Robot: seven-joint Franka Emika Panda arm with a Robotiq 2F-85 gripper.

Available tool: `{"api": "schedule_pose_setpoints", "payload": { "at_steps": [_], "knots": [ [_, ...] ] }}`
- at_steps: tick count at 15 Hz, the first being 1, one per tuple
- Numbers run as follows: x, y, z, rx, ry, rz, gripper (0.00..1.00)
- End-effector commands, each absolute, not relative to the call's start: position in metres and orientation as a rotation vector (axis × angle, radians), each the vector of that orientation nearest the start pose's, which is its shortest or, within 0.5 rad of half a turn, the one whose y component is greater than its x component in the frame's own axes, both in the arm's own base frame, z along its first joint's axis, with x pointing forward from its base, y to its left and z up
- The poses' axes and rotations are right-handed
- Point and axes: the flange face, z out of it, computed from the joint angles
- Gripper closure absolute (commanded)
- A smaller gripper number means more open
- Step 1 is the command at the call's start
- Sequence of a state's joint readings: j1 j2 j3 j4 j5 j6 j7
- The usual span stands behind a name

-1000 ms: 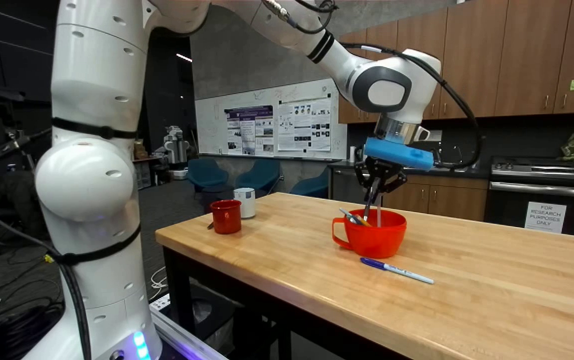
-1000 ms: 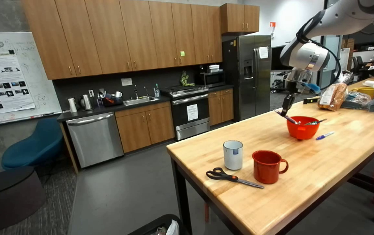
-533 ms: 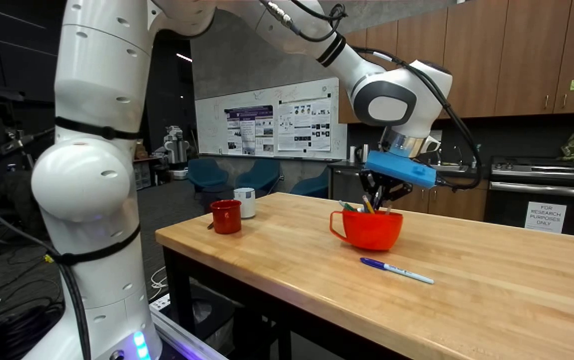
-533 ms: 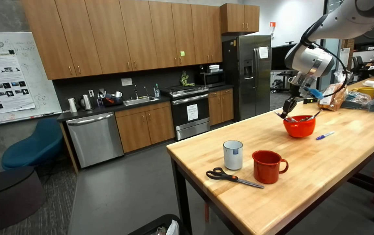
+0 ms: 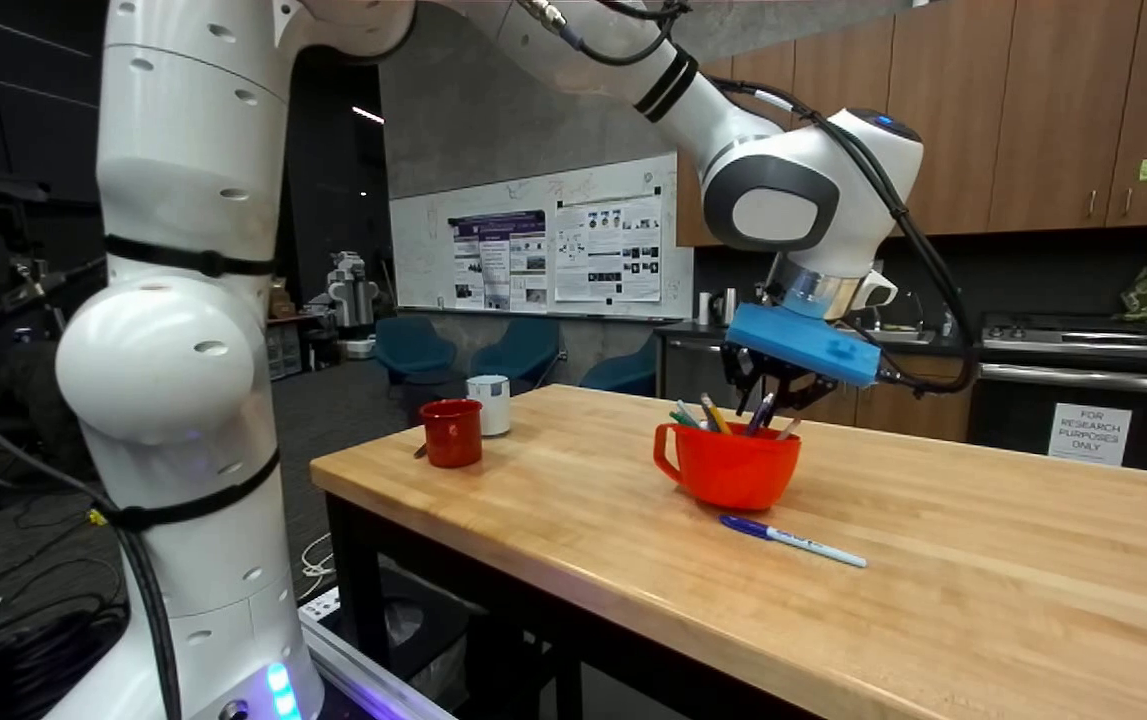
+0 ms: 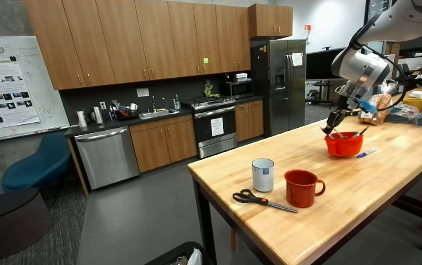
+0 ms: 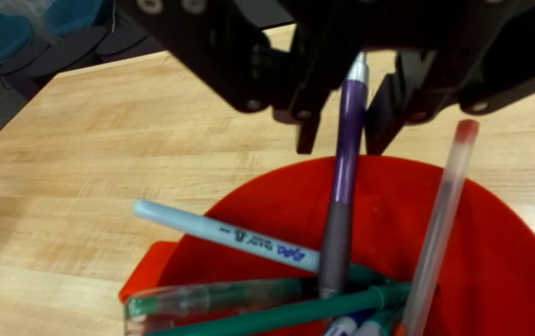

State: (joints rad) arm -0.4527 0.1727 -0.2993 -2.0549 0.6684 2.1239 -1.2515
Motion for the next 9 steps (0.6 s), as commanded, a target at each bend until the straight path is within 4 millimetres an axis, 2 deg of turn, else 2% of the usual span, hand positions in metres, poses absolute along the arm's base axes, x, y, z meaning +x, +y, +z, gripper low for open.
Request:
{"api": "schedule_pose_setpoints", "payload": {
  "at_steps": [1, 6, 8, 9],
  "knots": [
    [0.433, -0.345, 0.375, -2.738, -0.185, -0.584, 0.35],
    [0.457, -0.313, 0.413, -2.734, -0.241, -0.637, 0.02],
    [0.465, -0.301, 0.432, -2.760, -0.179, -0.658, 0.00],
    [0.468, -0.298, 0.445, -2.788, -0.079, -0.673, 0.00]
  ]
}}
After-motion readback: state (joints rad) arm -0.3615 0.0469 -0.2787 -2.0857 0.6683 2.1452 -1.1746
